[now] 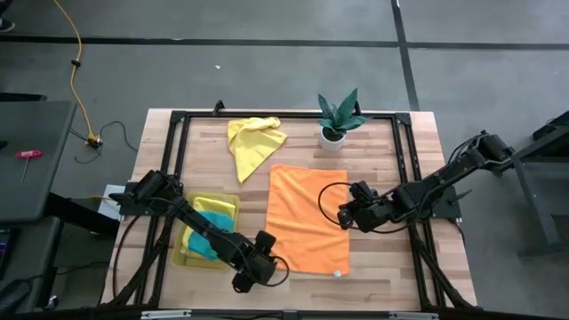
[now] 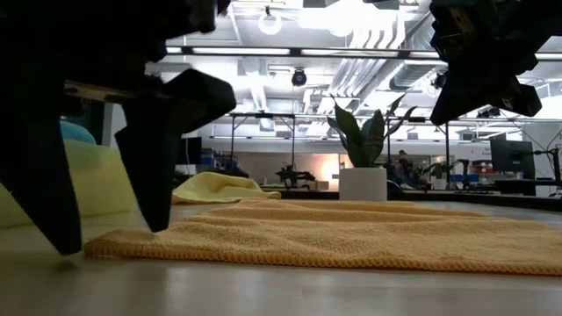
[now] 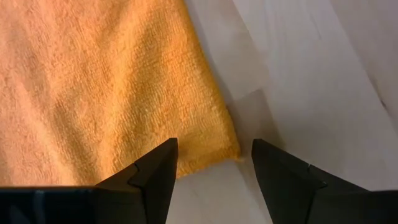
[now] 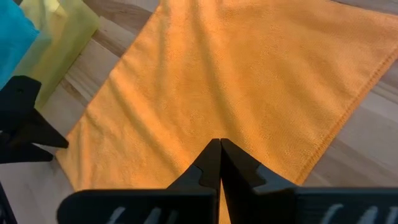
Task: Fold microfiber towels
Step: Fold the orange microfiber cloth
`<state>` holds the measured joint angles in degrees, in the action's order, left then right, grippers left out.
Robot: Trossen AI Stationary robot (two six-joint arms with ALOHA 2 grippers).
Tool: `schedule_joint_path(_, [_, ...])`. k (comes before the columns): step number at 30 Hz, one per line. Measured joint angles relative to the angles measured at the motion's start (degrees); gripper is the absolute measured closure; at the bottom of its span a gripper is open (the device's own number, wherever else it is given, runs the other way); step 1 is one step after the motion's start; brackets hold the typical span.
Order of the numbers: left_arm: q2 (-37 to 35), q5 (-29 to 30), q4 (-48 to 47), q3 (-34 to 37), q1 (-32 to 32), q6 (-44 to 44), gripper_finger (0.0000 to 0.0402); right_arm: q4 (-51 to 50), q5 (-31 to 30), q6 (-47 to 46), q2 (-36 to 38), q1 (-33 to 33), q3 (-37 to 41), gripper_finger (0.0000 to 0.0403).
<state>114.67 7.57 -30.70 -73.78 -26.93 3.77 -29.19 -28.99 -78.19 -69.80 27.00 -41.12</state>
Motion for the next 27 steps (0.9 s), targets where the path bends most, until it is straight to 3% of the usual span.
schedule_joint_path(8, [0.4, 4.0, 0.7, 0.0, -0.6, -3.4, 0.0223, -0.1, 0.0, 0.0, 0.0, 0.0, 0.0, 0.0403])
schedule_joint_path(20, [0.6, 7.7, 0.1, -0.4, -0.5, -3.4, 0.0388, -0.1, 0.3, 0.0, 0.0, 0.0, 0.0, 0.0403])
schedule_joint_path(23, [0.5, 8.5, -0.8, -1.7, -0.3, -3.0, 0.0393, 0.4, 5.5, 0.6, 1.1, 0.0, 0.0, 0.0403])
schedule_joint_path(27, [0.4, 8.1, -1.4, -1.9, -0.1, -2.4, 0.0398, 1.9, 19.6, 3.6, 3.0, 2.2, 0.0, 0.0403])
